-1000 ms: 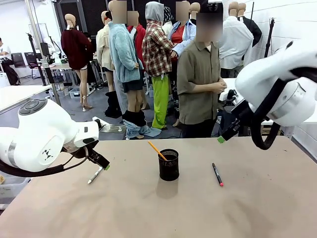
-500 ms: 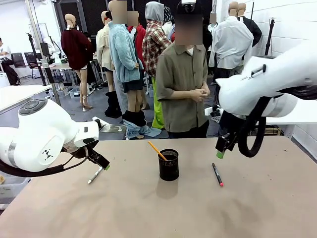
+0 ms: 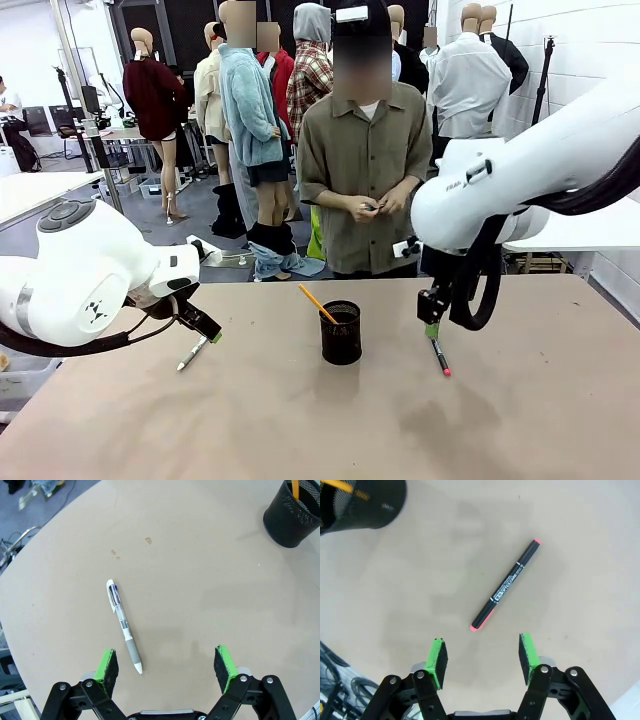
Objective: Place the pens into the pen holder.
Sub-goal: Pick up a writing instrument from the table and place it into the Pen holder.
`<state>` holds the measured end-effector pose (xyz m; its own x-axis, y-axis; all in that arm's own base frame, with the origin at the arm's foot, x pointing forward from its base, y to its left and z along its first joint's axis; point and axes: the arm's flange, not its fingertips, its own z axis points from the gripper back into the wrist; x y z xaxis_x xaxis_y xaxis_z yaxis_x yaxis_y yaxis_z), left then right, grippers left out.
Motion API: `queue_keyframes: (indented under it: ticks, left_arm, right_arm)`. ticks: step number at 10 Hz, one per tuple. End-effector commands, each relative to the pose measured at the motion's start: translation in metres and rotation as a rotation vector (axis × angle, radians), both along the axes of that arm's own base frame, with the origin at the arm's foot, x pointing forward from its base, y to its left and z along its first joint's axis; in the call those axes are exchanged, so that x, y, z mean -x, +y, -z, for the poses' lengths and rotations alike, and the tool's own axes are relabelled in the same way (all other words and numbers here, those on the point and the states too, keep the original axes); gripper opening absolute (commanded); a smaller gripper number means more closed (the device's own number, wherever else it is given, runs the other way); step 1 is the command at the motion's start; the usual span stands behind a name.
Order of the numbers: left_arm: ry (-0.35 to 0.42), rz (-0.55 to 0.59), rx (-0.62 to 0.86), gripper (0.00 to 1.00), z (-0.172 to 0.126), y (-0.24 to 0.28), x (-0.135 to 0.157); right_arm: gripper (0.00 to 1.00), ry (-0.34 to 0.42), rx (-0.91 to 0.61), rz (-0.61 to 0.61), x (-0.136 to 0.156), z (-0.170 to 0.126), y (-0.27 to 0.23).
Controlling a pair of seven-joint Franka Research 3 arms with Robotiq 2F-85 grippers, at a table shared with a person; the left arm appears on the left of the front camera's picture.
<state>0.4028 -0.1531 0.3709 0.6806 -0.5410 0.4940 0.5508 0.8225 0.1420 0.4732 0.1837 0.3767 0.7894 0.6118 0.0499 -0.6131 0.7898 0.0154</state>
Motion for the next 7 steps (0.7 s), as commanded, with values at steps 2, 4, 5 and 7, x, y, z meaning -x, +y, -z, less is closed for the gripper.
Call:
queue_keyframes:
  ticks: [2,4,5,7]
  left_arm:
    - [0.000,-0.004,0.003,1.00,0.000,0.002,0.000]
    - [0.000,-0.004,0.003,1.00,0.000,0.002,0.000]
    - [0.000,-0.004,0.003,1.00,0.000,0.002,0.000]
    - [0.000,-0.004,0.003,1.00,0.000,0.002,0.000]
  right_arm:
    - [0.72,0.024,0.039,0.059,-0.012,0.026,0.018]
    - [0.72,0.036,0.074,0.089,-0.018,0.049,0.025]
    - [0.72,0.038,0.069,0.096,-0.020,0.055,0.026]
    - [0.72,0.053,0.037,0.129,-0.031,0.065,0.020]
